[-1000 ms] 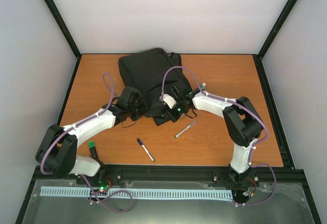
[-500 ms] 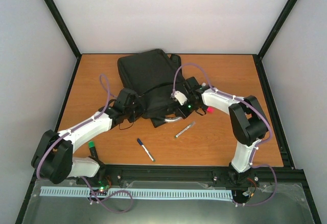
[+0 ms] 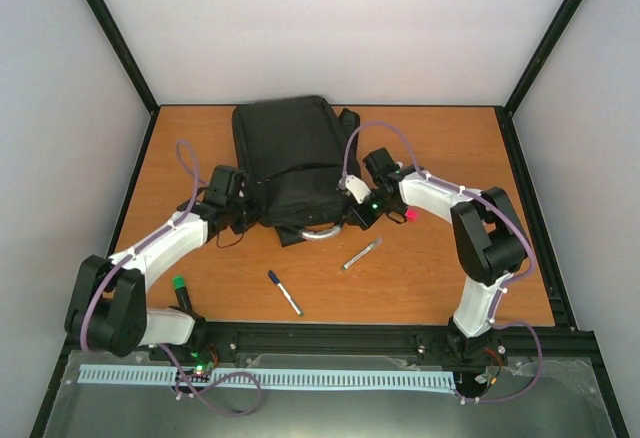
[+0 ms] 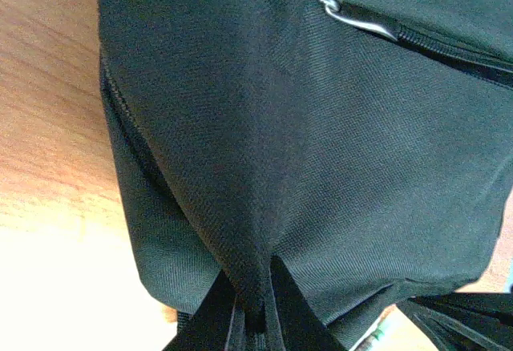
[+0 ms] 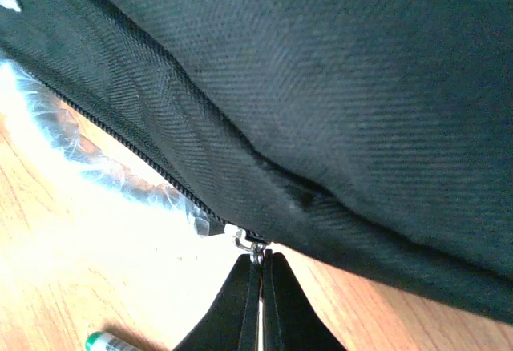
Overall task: Pack the student bag
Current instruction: Zip the student bag at the center of the board.
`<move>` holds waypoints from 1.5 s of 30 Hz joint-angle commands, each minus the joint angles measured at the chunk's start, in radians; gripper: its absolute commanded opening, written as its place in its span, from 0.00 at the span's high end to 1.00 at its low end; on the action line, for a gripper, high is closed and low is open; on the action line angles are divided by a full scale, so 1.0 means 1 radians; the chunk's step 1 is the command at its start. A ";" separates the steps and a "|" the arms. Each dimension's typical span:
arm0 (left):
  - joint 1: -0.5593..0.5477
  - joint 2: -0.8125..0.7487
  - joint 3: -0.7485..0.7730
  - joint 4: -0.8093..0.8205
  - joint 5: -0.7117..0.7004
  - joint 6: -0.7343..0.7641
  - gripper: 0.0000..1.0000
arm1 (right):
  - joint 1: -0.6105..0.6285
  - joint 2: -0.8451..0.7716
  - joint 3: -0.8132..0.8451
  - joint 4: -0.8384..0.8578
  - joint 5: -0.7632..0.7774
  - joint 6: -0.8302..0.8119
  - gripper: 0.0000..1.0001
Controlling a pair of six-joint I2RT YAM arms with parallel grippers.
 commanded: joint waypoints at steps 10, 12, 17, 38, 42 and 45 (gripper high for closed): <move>0.115 0.081 0.191 -0.078 -0.052 0.117 0.43 | 0.142 0.046 0.142 0.024 -0.064 0.102 0.97; 0.107 0.019 0.159 -0.092 -0.038 0.088 0.39 | 0.151 0.042 0.150 0.029 -0.078 0.117 0.97; 0.046 -0.101 0.070 -0.094 0.014 -0.018 0.34 | 0.161 0.032 0.148 0.034 -0.085 0.122 0.97; -0.077 0.158 0.144 0.098 0.051 -0.113 0.34 | 0.192 0.054 0.160 0.032 -0.085 0.134 0.97; -0.078 0.208 0.171 0.114 0.044 -0.116 0.42 | 0.195 0.061 0.164 0.032 -0.088 0.134 0.97; -0.078 0.240 0.189 0.114 0.036 -0.112 0.55 | 0.195 0.068 0.169 0.029 -0.089 0.132 0.97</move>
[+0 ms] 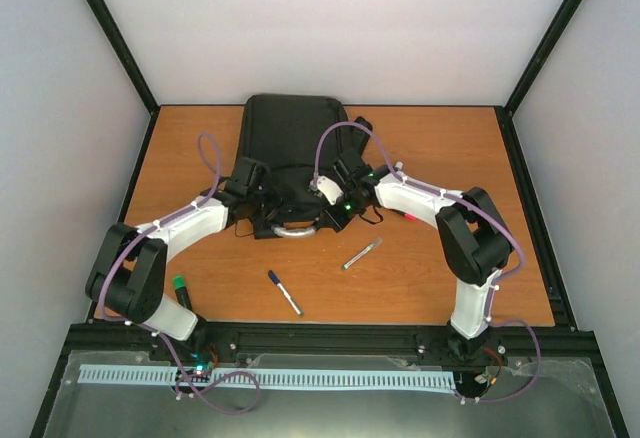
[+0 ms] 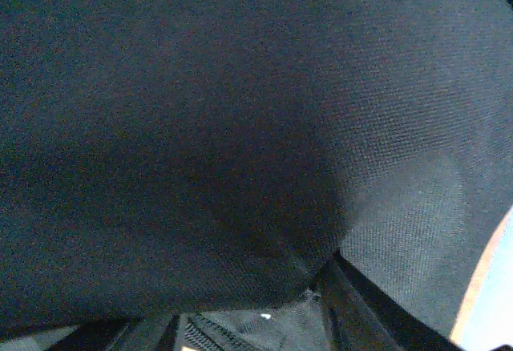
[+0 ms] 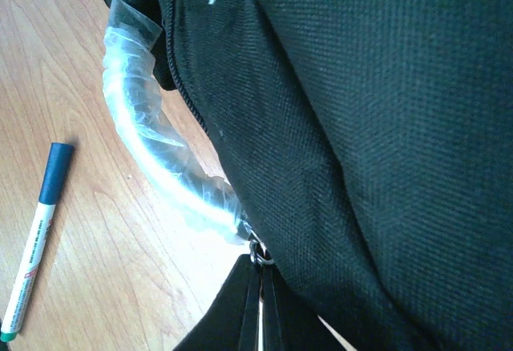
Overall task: Pack the student bag
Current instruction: Zip the student bag at the center of the board.
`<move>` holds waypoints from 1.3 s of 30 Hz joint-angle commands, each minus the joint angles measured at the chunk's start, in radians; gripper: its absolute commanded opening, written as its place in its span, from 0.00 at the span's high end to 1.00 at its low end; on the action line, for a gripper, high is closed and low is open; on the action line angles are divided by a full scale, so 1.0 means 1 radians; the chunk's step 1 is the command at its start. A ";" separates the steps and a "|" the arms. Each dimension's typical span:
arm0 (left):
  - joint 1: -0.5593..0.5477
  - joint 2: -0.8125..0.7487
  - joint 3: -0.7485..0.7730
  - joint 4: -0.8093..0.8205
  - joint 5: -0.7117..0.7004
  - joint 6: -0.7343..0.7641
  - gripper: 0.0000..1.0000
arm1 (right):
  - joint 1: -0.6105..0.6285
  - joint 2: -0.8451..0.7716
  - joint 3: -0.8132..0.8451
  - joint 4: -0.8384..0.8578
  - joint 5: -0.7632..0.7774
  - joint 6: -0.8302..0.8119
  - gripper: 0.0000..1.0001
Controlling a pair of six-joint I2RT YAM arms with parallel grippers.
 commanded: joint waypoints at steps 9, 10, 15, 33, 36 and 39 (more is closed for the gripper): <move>-0.011 -0.024 0.043 0.017 -0.081 0.019 0.99 | 0.003 -0.003 0.010 -0.024 -0.021 -0.029 0.97; -0.011 -0.037 0.040 0.007 -0.088 0.027 0.99 | -0.004 -0.008 0.002 -0.028 -0.017 -0.033 0.97; -0.011 -0.095 0.016 -0.027 -0.087 0.058 0.99 | -0.044 -0.034 -0.035 -0.051 -0.007 -0.049 0.97; -0.009 -0.194 -0.061 -0.076 -0.072 0.177 0.99 | -0.163 -0.025 -0.048 -0.082 0.054 -0.126 0.97; -0.009 -0.201 -0.060 -0.073 -0.065 0.186 0.99 | -0.187 0.005 -0.023 -0.084 0.057 -0.134 0.97; -0.009 -0.206 -0.059 -0.072 -0.057 0.201 0.99 | -0.211 0.037 0.009 -0.080 0.062 -0.136 0.97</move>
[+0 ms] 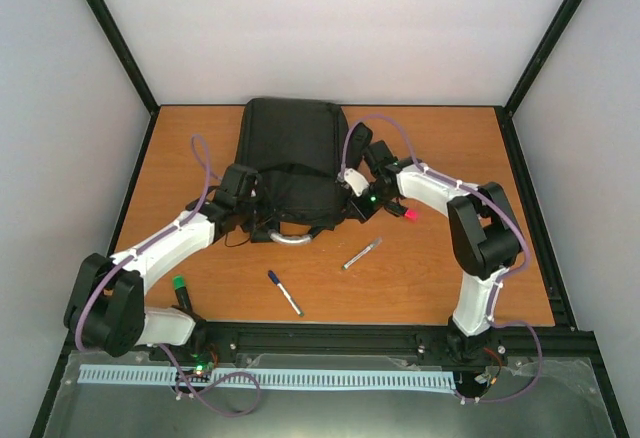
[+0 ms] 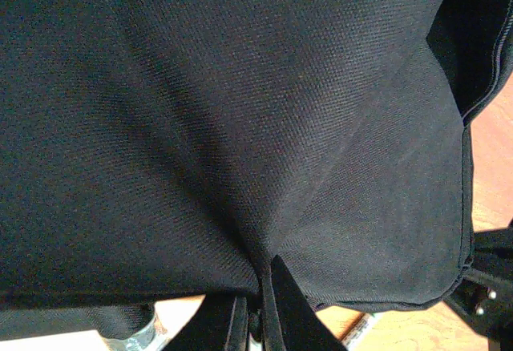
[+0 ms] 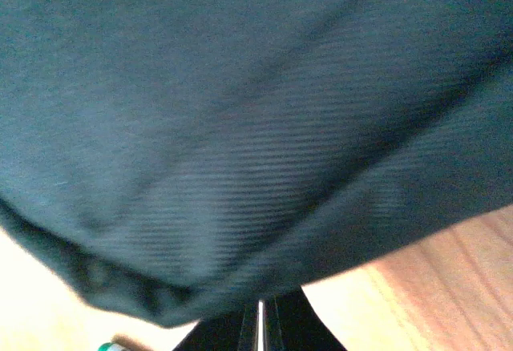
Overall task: Pack the student bag
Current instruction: Zip the student bag at the center of the board.
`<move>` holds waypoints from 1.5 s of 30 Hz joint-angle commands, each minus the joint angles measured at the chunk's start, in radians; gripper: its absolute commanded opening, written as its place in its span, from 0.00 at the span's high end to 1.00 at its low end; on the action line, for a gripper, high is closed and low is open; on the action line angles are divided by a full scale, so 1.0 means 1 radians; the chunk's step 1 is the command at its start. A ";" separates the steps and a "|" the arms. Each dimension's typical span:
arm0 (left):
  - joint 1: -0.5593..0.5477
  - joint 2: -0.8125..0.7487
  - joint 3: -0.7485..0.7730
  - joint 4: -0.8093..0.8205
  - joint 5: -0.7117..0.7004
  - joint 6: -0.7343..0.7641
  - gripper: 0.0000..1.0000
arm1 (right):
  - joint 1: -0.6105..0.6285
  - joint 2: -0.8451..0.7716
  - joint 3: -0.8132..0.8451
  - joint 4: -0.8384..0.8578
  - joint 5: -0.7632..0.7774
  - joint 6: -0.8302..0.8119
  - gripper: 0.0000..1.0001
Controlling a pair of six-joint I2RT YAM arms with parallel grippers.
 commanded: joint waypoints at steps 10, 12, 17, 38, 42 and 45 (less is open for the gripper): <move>0.002 -0.053 -0.004 -0.015 -0.001 0.069 0.99 | -0.090 0.134 0.177 -0.022 0.076 -0.024 0.97; 0.002 -0.053 -0.008 -0.009 0.003 0.068 0.99 | -0.094 0.155 0.206 -0.023 0.087 -0.023 0.97; 0.002 -0.050 -0.013 0.004 0.013 0.067 0.99 | -0.099 0.198 0.260 -0.023 0.110 -0.017 0.97; 0.002 -0.057 -0.031 0.015 0.023 0.062 0.99 | -0.117 0.213 0.316 0.020 0.124 0.041 0.96; 0.002 -0.060 -0.039 0.032 0.027 0.049 0.99 | -0.118 0.147 0.308 -0.011 0.076 0.026 0.82; 0.002 -0.063 -0.043 0.041 0.028 0.043 0.99 | -0.120 0.050 0.282 -0.028 0.024 0.017 0.60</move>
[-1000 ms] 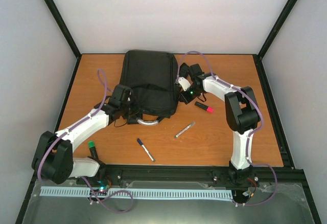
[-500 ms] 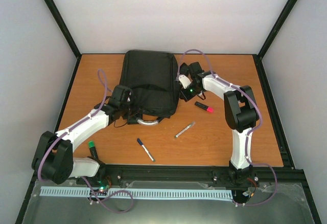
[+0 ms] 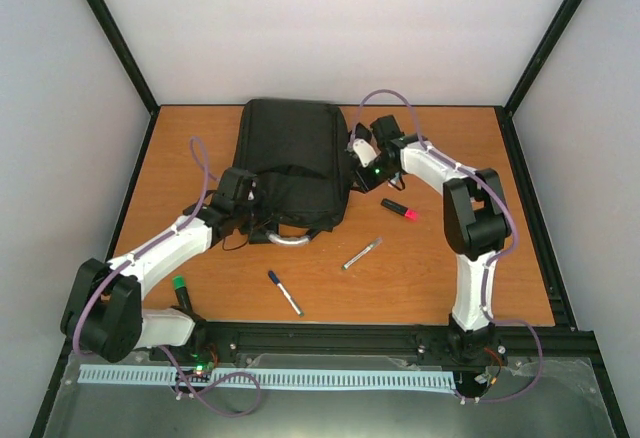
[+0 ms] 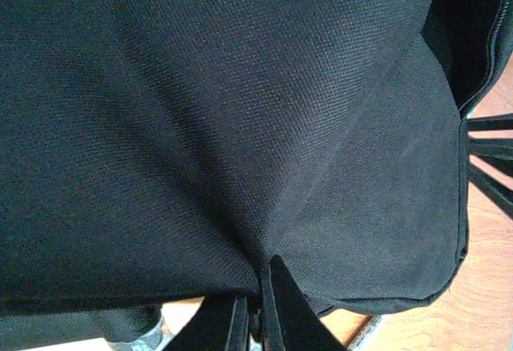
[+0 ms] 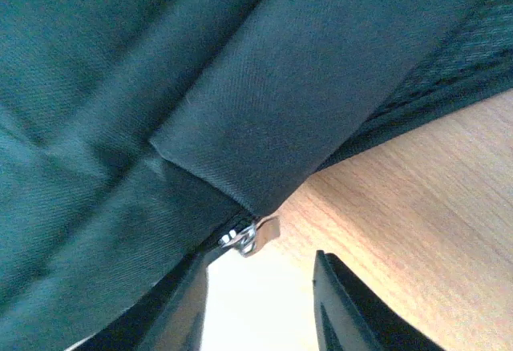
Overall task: Pack the student bag
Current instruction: Zip the student bag at the center of the board.
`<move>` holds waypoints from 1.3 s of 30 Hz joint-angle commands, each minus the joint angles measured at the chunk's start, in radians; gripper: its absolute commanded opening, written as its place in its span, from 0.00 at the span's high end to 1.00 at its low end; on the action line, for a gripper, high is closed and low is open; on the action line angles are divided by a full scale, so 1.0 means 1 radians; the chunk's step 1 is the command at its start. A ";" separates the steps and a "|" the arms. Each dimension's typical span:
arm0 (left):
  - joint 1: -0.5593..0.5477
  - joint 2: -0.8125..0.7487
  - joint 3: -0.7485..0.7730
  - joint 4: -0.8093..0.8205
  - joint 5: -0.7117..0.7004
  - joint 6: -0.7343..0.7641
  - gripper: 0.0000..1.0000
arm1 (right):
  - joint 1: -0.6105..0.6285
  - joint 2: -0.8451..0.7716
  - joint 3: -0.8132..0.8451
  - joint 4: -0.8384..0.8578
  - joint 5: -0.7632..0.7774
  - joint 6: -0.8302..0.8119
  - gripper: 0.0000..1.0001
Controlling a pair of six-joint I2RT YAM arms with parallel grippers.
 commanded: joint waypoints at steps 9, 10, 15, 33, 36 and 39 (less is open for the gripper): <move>0.002 -0.024 -0.015 0.033 0.020 -0.019 0.99 | -0.013 -0.368 -0.070 -0.034 0.003 0.040 0.00; 0.001 -0.025 -0.020 0.037 0.021 -0.023 0.99 | -0.013 -0.378 -0.068 -0.045 0.020 0.040 0.00; 0.000 -0.027 -0.059 0.071 0.028 -0.056 0.99 | -0.015 -0.388 -0.043 -0.091 0.060 0.001 0.00; -0.225 0.090 -0.050 0.159 -0.058 -0.126 0.99 | -0.168 -0.581 -0.236 0.046 -0.206 0.015 0.00; -0.264 0.112 -0.026 0.164 -0.062 -0.139 0.86 | -0.168 -0.589 -0.215 -0.001 -0.223 -0.023 0.00; -0.287 0.093 -0.001 0.123 -0.057 -0.112 0.43 | -0.169 -0.565 -0.175 -0.096 -0.225 -0.076 0.00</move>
